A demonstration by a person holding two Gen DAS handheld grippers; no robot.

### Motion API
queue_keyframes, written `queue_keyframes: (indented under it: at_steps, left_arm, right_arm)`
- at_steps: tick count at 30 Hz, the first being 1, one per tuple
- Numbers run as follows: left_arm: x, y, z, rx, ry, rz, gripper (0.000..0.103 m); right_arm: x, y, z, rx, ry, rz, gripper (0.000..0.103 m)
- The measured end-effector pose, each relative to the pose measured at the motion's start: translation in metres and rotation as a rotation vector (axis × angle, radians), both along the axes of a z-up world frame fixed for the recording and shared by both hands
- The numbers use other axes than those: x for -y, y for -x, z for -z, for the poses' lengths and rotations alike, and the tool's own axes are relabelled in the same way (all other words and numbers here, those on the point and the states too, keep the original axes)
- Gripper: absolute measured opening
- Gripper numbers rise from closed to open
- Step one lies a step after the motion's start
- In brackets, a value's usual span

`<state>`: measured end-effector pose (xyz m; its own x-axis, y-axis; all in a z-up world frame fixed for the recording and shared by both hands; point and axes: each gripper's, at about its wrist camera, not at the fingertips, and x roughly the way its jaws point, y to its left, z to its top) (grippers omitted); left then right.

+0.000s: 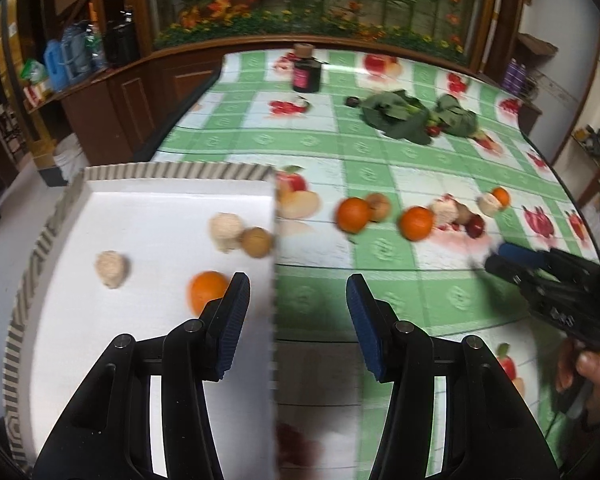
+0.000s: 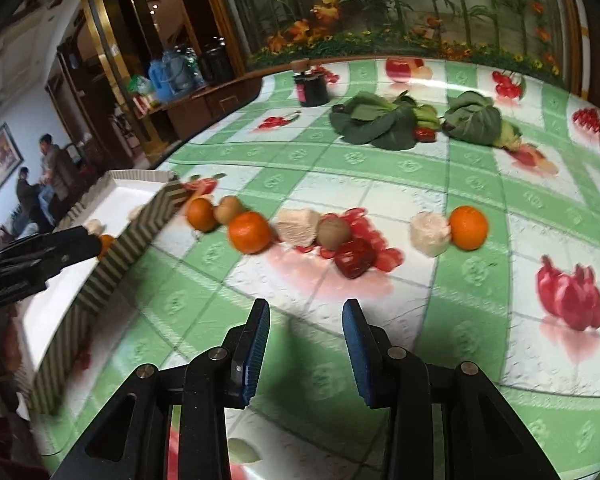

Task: Organize fruits
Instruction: 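Move both grippers back and grasp a red date with the right gripper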

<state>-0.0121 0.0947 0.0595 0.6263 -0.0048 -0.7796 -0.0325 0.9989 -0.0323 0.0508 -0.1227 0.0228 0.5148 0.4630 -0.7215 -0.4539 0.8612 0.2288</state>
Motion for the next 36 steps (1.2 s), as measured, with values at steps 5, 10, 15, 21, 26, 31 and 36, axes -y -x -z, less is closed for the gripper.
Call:
queue_keyframes:
  at_steps: [5,10,15,21,26,31,36]
  left_arm:
    - [0.018,-0.004,0.004,-0.017,0.017,0.041,0.050]
    - [0.029,-0.009,0.007,-0.029,0.025,0.062,0.050]
    - [0.038,-0.020,0.008,-0.048,0.044,0.076,0.050]
    - [0.055,-0.036,0.013,-0.080,0.065,0.101,0.050]
    - [0.066,-0.054,0.017,-0.095,0.092,0.100,0.050]
    - [0.077,-0.073,0.024,-0.114,0.093,0.100,0.050]
    - [0.085,-0.088,0.034,-0.126,0.077,0.106,0.050]
  right_arm:
    - [0.003,-0.021,0.003,0.004,0.044,0.002,0.037]
    - [-0.003,-0.036,0.007,0.032,0.117,-0.044,0.037]
    - [-0.010,-0.046,0.009,0.058,0.137,-0.112,0.032]
    - [-0.008,-0.035,0.009,0.049,0.124,-0.140,0.027]
    - [0.004,-0.024,0.006,0.043,0.090,-0.113,0.027]
    - [0.016,-0.026,0.009,-0.007,0.033,-0.094,0.027]
    - [0.024,-0.030,0.011,-0.031,-0.018,-0.091,0.027]
